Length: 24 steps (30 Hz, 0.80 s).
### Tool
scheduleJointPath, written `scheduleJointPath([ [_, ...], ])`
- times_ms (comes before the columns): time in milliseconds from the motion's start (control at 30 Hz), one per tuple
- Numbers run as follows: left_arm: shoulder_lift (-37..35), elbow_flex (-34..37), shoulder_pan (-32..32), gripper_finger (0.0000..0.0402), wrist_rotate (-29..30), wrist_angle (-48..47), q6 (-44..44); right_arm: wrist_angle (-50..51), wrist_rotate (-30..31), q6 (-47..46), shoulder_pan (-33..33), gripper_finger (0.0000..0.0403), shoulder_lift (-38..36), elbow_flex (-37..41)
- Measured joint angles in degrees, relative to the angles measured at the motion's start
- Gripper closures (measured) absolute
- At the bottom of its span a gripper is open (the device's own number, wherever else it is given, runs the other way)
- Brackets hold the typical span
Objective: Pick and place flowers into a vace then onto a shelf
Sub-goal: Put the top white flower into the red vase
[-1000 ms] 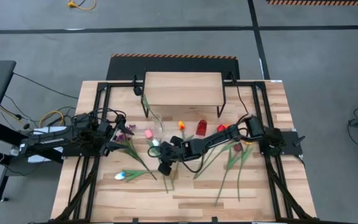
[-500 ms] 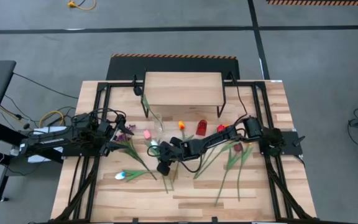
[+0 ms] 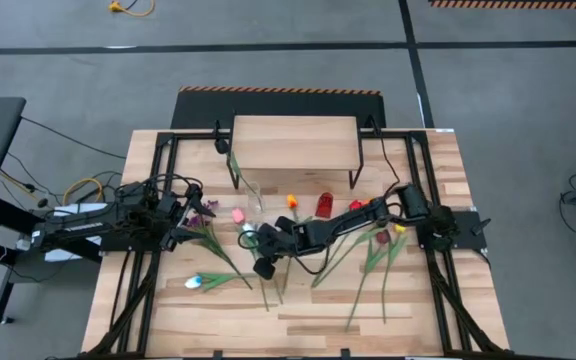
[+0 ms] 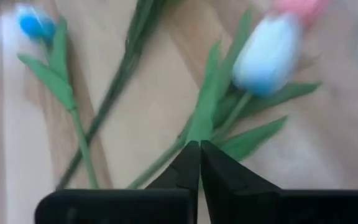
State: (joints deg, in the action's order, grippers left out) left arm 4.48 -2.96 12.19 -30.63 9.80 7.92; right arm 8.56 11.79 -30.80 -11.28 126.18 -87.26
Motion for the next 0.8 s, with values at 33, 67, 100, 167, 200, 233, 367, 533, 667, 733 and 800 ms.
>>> scheduleJointPath([
  [33, 0.0, 0.0, 0.0, 0.0126, 0.0, 0.0, 0.0, 0.7, 0.6, 0.7, -0.2, 0.0401, -0.8, 0.0],
  [67, 0.0, 0.0, 0.0, 0.0126, 0.0, 0.0, 0.0, 1.0, 1.3, 1.0, -0.4, 0.0401, -1.4, 0.0],
  [100, 0.0, 0.0, 0.0, 0.0126, 0.0, 0.0, 0.0, 1.2, 2.1, 1.1, -0.6, 0.0400, -2.0, 0.0],
  [167, 0.0, 0.0, 0.0, 0.0126, 0.0, 0.0, 0.0, 2.5, 3.6, 1.6, -1.1, 0.0401, -3.4, 0.0],
  [200, 0.0, 0.0, 0.0, 0.0126, 0.0, 0.0, 0.0, 2.3, 3.8, 2.2, -1.4, 0.0402, -4.1, 0.0],
  [233, 0.0, 0.0, 0.0, 0.0126, 0.0, 0.0, 0.0, 2.3, 3.9, 2.7, -1.6, 0.0402, -4.9, 0.0],
  [367, 0.0, 0.0, 0.0, 0.0126, 0.0, 0.0, 0.0, 2.2, 3.1, 4.0, -2.2, 0.0396, -6.2, -0.1],
  [533, 0.0, 0.0, 0.0, 0.0126, 0.0, 0.0, 0.0, 2.1, 3.1, 4.3, -2.2, 0.0379, -5.8, -0.1],
  [667, 0.0, 0.0, 0.0, 0.0126, 0.0, 0.0, 0.0, 3.0, 3.0, 4.3, -1.5, 0.0341, -4.7, 0.0],
  [733, 0.0, 0.0, 0.0, 0.0126, 0.0, 0.0, 0.0, 2.3, 3.1, 4.3, -1.1, 0.0319, -4.9, 0.1],
  [800, 0.0, 0.0, 0.0, 0.0126, 0.0, 0.0, 0.0, 2.3, 3.1, 4.3, -0.6, 0.0297, -5.0, 0.6],
])
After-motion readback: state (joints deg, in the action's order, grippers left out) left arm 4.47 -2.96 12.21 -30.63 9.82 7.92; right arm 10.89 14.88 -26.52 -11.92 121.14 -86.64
